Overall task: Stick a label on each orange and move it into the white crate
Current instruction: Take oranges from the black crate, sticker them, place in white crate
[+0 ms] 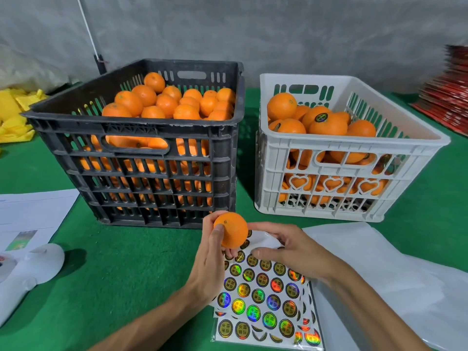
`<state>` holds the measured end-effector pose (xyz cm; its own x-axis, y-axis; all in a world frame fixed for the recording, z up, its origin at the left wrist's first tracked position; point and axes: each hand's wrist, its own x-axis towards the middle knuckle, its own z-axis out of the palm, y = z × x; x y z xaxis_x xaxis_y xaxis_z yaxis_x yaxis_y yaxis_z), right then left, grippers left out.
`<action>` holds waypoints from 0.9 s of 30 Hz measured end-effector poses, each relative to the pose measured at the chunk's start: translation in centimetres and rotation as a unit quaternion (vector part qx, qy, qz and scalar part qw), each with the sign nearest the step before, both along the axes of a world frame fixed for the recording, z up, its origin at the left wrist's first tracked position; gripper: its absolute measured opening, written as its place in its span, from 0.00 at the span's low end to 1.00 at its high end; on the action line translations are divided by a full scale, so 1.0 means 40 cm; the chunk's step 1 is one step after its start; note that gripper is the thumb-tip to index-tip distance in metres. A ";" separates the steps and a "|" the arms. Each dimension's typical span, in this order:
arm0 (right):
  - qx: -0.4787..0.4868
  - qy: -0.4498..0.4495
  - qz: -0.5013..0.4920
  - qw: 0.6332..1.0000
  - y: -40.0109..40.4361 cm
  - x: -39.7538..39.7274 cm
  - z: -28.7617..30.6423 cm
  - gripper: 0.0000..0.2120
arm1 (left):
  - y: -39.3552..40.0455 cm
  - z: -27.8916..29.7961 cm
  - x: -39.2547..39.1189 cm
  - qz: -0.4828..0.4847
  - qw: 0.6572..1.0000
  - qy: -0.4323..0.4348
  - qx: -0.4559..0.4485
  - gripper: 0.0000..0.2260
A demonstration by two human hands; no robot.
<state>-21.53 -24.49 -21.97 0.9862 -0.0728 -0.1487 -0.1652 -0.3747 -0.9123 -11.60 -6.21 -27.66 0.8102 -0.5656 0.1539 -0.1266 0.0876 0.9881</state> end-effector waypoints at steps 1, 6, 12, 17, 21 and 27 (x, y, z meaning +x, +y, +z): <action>0.020 0.014 0.018 1.000 -0.007 0.005 0.007 0.26 | 0.001 0.003 0.000 -0.004 1.000 0.001 -0.008 0.19; 0.091 0.089 0.055 0.990 -0.055 0.000 0.041 0.15 | 0.001 0.012 0.000 -0.031 0.999 0.027 -0.026 0.19; 0.082 0.090 0.078 0.990 -0.051 0.000 0.012 0.19 | 0.000 0.003 -0.005 -0.071 0.997 0.018 -0.018 0.20; 0.076 0.078 0.070 0.992 -0.044 -0.008 -0.004 0.20 | -0.001 0.002 0.004 -0.070 0.995 0.055 -0.047 0.18; 0.067 0.069 0.033 0.995 -0.033 -0.005 -0.016 0.18 | 0.001 -0.005 0.013 -0.070 0.994 0.070 -0.055 0.16; 0.065 0.072 0.013 0.995 -0.024 -0.006 -0.020 0.11 | -0.002 -0.008 0.014 -0.067 0.994 0.069 -0.052 0.16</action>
